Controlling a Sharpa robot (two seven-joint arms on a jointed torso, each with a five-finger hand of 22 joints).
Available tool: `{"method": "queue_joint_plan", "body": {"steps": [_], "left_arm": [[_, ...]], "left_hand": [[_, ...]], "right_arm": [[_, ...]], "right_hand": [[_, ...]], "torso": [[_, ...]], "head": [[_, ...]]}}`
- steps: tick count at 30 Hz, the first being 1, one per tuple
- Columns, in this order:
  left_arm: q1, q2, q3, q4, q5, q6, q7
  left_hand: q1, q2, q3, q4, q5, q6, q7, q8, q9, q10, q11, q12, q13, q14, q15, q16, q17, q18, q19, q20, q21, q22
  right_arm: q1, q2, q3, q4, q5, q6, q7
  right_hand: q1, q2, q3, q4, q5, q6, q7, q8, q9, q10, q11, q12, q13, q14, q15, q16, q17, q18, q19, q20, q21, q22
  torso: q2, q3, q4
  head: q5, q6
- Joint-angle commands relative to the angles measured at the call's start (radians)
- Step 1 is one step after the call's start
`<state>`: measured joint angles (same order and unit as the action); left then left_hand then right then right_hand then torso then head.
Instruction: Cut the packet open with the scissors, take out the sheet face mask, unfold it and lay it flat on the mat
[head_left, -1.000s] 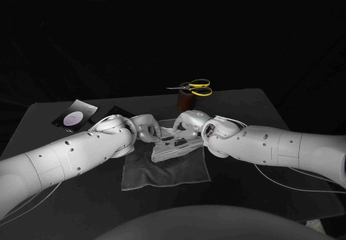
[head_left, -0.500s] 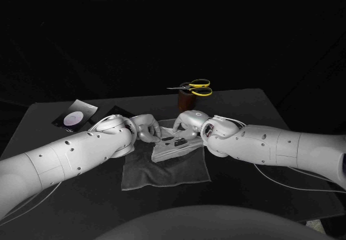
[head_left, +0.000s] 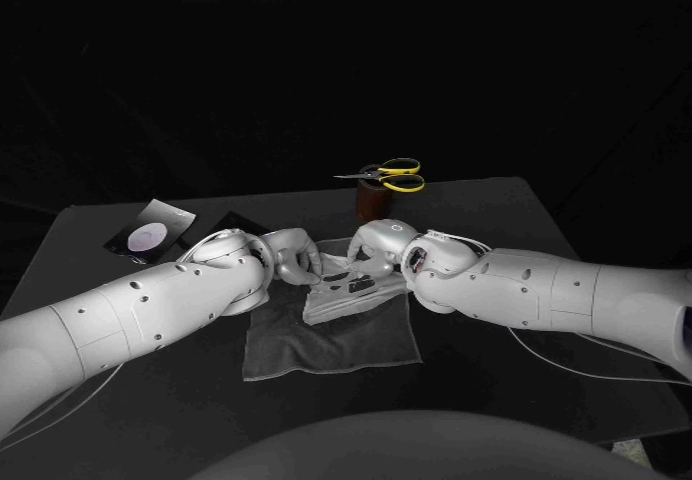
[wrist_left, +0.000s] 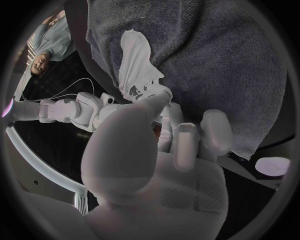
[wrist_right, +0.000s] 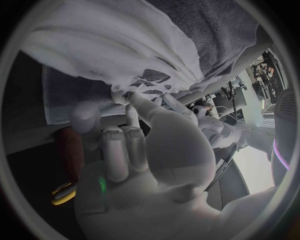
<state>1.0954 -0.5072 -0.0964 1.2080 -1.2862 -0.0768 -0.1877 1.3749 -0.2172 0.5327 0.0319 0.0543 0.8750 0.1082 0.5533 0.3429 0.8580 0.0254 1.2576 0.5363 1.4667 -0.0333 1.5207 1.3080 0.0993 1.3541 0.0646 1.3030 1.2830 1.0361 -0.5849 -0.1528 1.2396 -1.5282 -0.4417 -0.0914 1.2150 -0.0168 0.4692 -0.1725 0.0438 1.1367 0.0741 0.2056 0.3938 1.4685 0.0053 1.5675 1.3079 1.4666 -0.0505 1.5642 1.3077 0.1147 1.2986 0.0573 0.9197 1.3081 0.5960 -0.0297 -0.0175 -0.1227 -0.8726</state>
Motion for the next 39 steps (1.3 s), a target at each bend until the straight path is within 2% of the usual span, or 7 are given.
{"method": "queue_joint_plan", "body": {"steps": [1,11,18,32,39], "left_arm": [[-0.006,-0.001,-0.005,-0.001,-0.007,0.046,-0.024],[-0.006,-0.002,-0.005,-0.001,-0.006,0.050,-0.027],[-0.006,-0.002,-0.005,-0.001,-0.006,0.055,-0.029],[-0.006,-0.002,-0.006,-0.002,-0.006,0.060,-0.035],[-0.006,-0.003,-0.006,-0.003,-0.006,0.062,-0.038]], "left_hand": [[0.006,-0.004,0.005,0.000,-0.005,-0.005,0.001,-0.005,0.000,-0.002,0.006,0.003,-0.001,0.028,0.004,0.004,0.074,-0.013,0.000,0.004,-0.002,-0.001],[0.006,-0.004,0.005,0.000,-0.005,-0.005,0.001,-0.005,0.000,-0.002,0.006,0.003,-0.001,0.028,0.004,0.004,0.074,-0.013,0.000,0.004,-0.002,-0.001],[0.006,-0.003,0.005,0.000,-0.005,-0.005,0.002,-0.006,0.000,-0.005,0.007,0.003,-0.002,0.027,0.005,0.004,0.073,-0.013,0.000,0.005,-0.002,-0.001],[0.006,-0.003,0.005,0.000,-0.005,-0.005,0.002,-0.006,0.000,-0.005,0.007,0.003,-0.002,0.027,0.005,0.004,0.073,-0.013,0.000,0.005,-0.002,-0.001],[0.006,-0.003,0.005,0.000,-0.005,-0.005,0.002,-0.006,0.000,-0.005,0.007,0.003,-0.002,0.027,0.005,0.004,0.073,-0.013,0.000,0.005,-0.002,-0.001]], "right_arm": [[-0.003,-0.002,-0.002,0.000,-0.015,-0.030,0.008],[-0.003,-0.009,-0.002,0.007,0.037,-0.087,0.027],[-0.002,-0.013,-0.001,0.003,0.122,-0.101,0.031],[0.010,-0.011,0.002,-0.026,0.348,0.001,0.005],[0.013,-0.009,0.003,-0.037,0.387,0.006,0.009]], "right_hand": [[0.000,0.017,0.007,0.002,0.005,0.007,-0.002,0.008,0.010,0.102,-0.008,0.003,0.263,0.104,-0.006,0.007,0.263,0.008,0.009,0.001,0.007,0.083],[-0.003,0.019,0.008,0.004,0.004,0.008,-0.003,0.011,0.013,0.102,-0.009,0.003,0.263,0.104,-0.008,0.007,0.263,0.008,0.010,-0.001,0.007,0.083],[-0.009,0.022,0.008,0.008,0.005,0.007,-0.004,0.014,0.015,0.102,-0.010,0.003,0.263,0.104,-0.009,0.007,0.263,0.008,0.008,-0.002,0.003,0.083],[-0.020,0.029,0.011,0.018,0.005,-0.001,-0.004,0.015,0.017,0.102,-0.010,0.003,0.263,0.104,-0.010,0.007,0.263,0.012,-0.002,-0.005,-0.022,0.076],[-0.023,0.031,0.011,0.020,0.005,-0.004,-0.003,0.015,0.018,0.102,-0.010,0.003,0.263,0.104,-0.010,0.007,0.263,0.013,-0.003,-0.005,-0.024,0.076]], "torso": [[0.000,-0.0004,0.0002],[0.000,-0.0006,0.0000],[0.000,-0.0004,0.0003],[0.000,-0.0009,0.0007],[0.000,-0.0005,0.0005]], "head": [[0.000,0.000],[0.002,0.000],[0.002,0.000],[0.003,0.000],[0.002,0.000]]}}
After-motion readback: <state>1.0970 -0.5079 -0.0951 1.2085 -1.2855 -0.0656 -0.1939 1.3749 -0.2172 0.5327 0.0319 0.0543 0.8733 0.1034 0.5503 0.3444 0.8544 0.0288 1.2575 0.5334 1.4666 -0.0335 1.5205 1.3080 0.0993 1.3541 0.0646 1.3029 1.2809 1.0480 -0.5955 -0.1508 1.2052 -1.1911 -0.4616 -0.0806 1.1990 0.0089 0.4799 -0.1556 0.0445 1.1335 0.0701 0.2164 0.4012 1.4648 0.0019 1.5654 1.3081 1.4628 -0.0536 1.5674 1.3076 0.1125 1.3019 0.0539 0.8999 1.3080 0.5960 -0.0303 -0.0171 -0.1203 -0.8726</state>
